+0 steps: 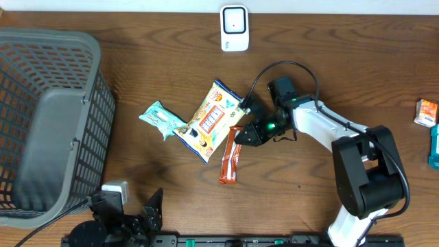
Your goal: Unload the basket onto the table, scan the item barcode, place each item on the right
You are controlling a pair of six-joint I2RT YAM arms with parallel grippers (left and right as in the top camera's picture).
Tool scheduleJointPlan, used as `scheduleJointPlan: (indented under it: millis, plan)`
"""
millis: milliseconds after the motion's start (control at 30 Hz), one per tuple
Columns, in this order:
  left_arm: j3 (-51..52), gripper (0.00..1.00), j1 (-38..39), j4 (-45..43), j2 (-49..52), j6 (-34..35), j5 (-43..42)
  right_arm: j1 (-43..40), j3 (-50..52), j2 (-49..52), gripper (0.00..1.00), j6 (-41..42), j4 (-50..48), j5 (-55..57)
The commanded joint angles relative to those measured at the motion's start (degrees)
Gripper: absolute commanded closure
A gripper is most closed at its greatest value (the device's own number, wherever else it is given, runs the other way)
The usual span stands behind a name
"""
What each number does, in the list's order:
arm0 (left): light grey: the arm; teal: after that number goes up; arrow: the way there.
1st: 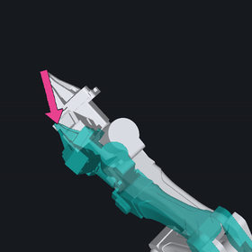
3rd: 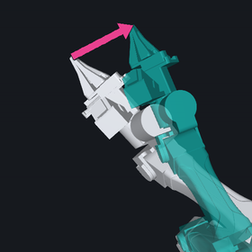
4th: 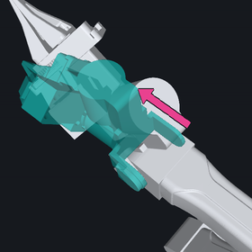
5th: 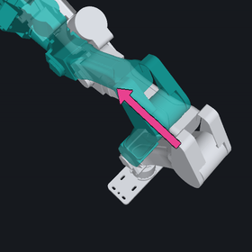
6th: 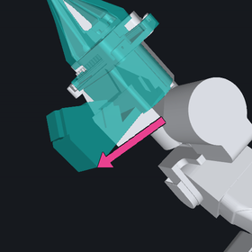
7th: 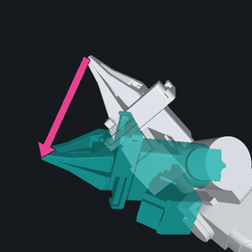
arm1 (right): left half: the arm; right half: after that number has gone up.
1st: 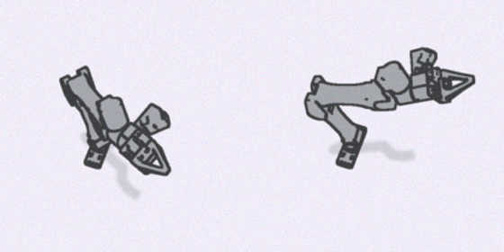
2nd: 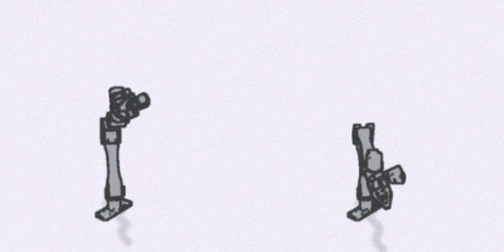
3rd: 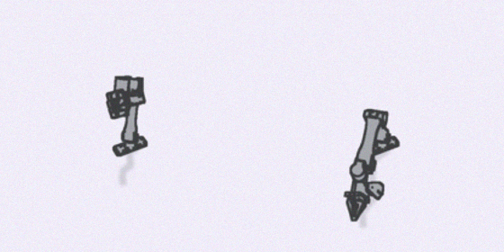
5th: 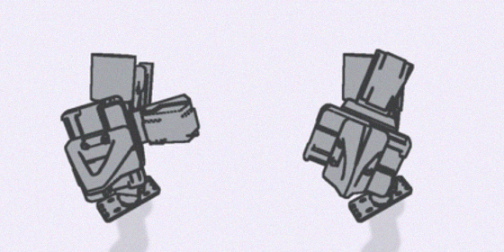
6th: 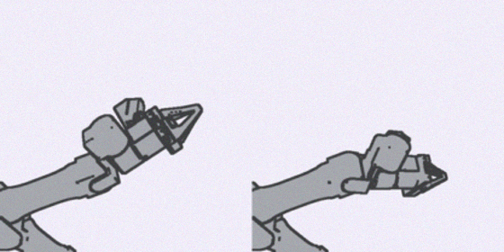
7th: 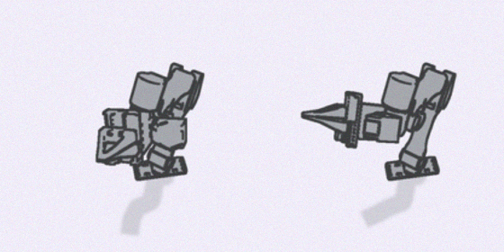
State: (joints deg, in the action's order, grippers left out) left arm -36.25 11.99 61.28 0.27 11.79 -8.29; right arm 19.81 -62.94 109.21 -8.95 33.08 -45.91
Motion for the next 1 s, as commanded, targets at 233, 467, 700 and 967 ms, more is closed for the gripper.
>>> scheduleJointPlan:
  millis: [233, 467, 700, 967]
  plan:
    - [-0.3, 0.02, -0.2, -0.1, 0.0, -0.1, -0.3, -4.1, -0.3, -1.5, 0.18, 20.5, -1.9, 10.3]
    - [-0.3, 0.02, -0.2, -0.1, 0.0, -0.1, -0.3, -2.4, -0.3, 2.4, 0.31, 23.3, -5.4, 8.4]
    - [-0.3, 0.02, -0.2, -0.1, 0.0, -0.1, -0.3, -2.3, -0.3, 8.2, 0.46, 24.0, -7.8, 4.8]
    - [-0.3, 0.02, -0.2, -0.1, 0.0, -0.1, -0.3, -2.2, -0.3, 10.0, 0.91, 23.9, -11.1, 0.7]
